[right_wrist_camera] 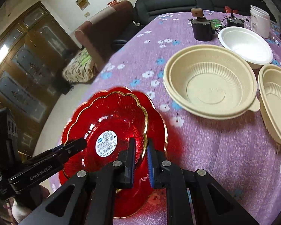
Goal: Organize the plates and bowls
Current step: 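Lower the small red plate into the large red plate and release, then withdraw both grippers from the stacked plates toward the cream bowls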
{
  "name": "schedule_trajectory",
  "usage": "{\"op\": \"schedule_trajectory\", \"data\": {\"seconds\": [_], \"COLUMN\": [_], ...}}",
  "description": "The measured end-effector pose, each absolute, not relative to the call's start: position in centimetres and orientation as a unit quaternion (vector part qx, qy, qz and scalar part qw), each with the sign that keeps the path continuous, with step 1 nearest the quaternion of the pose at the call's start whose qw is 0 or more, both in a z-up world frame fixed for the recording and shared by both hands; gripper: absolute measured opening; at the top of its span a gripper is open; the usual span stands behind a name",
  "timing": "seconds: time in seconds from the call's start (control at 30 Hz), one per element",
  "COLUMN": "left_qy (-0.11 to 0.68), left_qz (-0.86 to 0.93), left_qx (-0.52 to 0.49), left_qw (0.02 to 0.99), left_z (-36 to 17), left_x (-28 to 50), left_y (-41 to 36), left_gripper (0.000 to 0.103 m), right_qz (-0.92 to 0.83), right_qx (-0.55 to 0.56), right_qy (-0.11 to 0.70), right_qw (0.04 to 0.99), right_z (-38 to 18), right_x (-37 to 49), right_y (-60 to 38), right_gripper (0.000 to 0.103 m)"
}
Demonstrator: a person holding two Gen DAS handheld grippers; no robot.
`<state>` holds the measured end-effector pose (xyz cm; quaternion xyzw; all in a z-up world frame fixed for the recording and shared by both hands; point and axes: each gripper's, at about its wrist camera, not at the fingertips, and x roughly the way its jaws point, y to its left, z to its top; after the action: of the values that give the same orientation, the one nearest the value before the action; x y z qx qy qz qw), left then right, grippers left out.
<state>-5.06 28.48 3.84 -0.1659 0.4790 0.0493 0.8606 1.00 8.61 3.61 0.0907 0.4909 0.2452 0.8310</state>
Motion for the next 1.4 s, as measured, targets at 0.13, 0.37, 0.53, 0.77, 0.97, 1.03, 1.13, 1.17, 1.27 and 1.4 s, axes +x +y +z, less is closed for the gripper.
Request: {"op": "schedule_trajectory", "data": {"seconds": [0.13, 0.37, 0.53, 0.77, 0.97, 1.03, 1.13, 1.17, 1.27, 1.4], "left_qy": [0.467, 0.456, 0.425, 0.318, 0.267, 0.261, 0.256, 0.257, 0.265, 0.281], "left_qz": [0.056, 0.067, 0.090, 0.106, 0.129, 0.128, 0.115, 0.109, 0.088, 0.067], "left_qx": [-0.155, -0.126, -0.099, -0.094, -0.075, -0.059, -0.035, -0.031, -0.019, -0.025], "left_qw": [0.869, 0.878, 0.895, 0.937, 0.952, 0.955, 0.959, 0.960, 0.960, 0.957], "left_z": [4.7, 5.4, 6.4, 10.5, 12.4, 12.6, 12.6, 12.5, 12.0, 11.1], "left_x": [-5.7, -7.0, -8.0, -13.1, -15.3, -15.4, -15.4, -15.5, -15.3, -14.9], "left_y": [28.3, 27.4, 26.4, 25.2, 23.1, 21.8, 19.5, 19.0, 17.2, 15.8], "left_gripper": [0.046, 0.067, 0.068, 0.075, 0.079, 0.079, 0.079, 0.079, 0.079, 0.079], "right_qz": [0.237, 0.221, 0.204, 0.210, 0.193, 0.185, 0.172, 0.167, 0.147, 0.114], "right_qx": [0.074, -0.008, -0.056, -0.022, -0.009, 0.001, 0.013, 0.017, 0.018, 0.032], "right_qy": [0.495, 0.461, 0.411, 0.344, 0.308, 0.298, 0.294, 0.294, 0.293, 0.290], "right_qw": [0.833, 0.859, 0.887, 0.915, 0.931, 0.937, 0.940, 0.941, 0.945, 0.950], "right_z": [3.1, 3.2, 3.9, 6.1, 7.3, 7.5, 7.7, 7.7, 7.8, 7.8], "right_x": [0.6, -0.9, -2.2, -4.4, -7.1, -7.9, -8.6, -8.9, -9.6, -10.7], "right_y": [9.5, 11.3, 12.0, 9.2, 5.6, 3.8, 1.5, 0.6, -1.8, -5.6], "right_gripper": [0.015, 0.026, 0.035, 0.044, 0.049, 0.052, 0.055, 0.055, 0.056, 0.060]}}
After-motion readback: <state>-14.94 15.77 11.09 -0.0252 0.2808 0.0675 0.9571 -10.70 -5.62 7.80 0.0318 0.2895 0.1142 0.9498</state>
